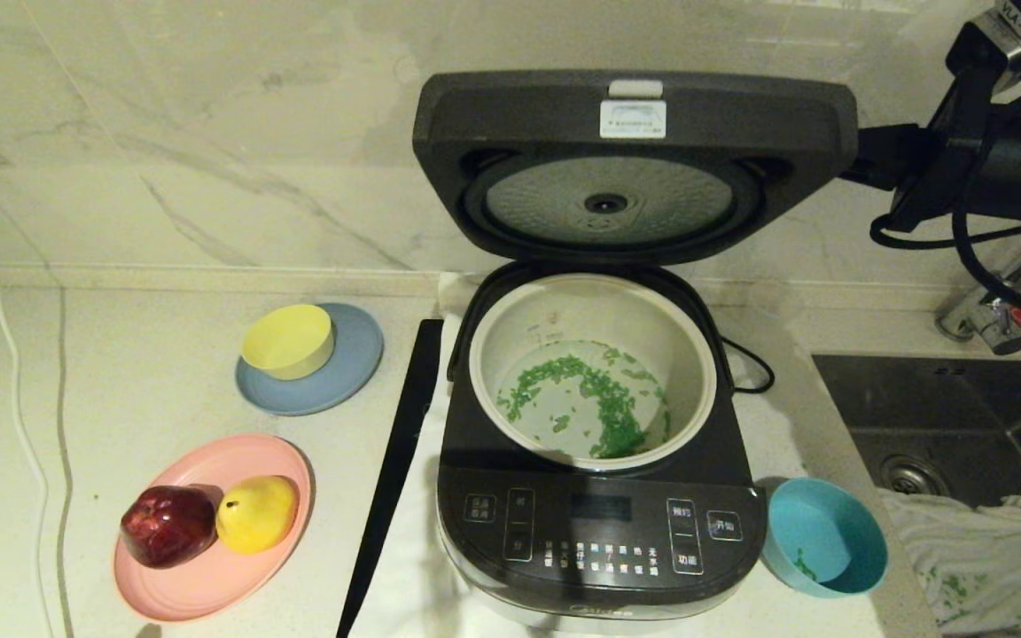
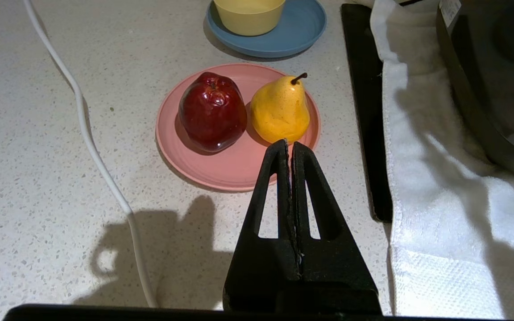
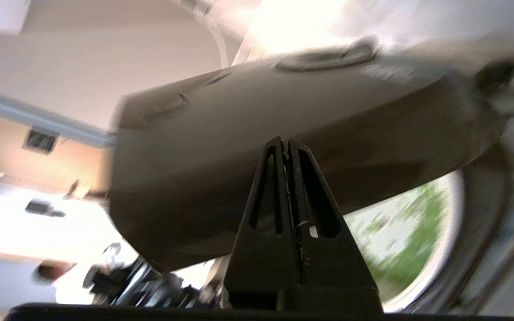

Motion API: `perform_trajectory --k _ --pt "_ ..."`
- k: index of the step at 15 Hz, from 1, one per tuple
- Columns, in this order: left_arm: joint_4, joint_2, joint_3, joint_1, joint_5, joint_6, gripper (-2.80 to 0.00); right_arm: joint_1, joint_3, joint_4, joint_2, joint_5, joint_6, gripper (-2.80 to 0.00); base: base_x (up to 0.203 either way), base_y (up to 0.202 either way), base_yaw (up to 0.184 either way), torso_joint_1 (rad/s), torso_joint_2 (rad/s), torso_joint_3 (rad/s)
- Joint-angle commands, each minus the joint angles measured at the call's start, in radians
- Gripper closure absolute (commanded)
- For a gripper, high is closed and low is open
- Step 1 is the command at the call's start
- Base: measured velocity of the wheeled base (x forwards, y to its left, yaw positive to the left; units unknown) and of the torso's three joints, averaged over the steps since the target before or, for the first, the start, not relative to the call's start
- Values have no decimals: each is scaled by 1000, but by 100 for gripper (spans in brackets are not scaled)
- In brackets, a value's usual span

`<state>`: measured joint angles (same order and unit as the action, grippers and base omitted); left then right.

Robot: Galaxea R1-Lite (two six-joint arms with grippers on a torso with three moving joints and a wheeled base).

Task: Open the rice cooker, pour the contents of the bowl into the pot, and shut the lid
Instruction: Close the rice cooker

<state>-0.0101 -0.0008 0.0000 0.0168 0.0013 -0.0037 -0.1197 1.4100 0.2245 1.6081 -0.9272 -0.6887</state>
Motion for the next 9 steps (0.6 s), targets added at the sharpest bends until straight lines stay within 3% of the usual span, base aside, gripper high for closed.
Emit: perform_trajectory --k 1,9 --pt "-1 -1 3 0 0 0 0 -24 -104 2 -70 -18 -3 0 0 0 0 0 0 0" --pt "-1 -1 3 0 0 0 0 -129 -447 3 -166 -17 45 0 0 0 0 0 0 0"
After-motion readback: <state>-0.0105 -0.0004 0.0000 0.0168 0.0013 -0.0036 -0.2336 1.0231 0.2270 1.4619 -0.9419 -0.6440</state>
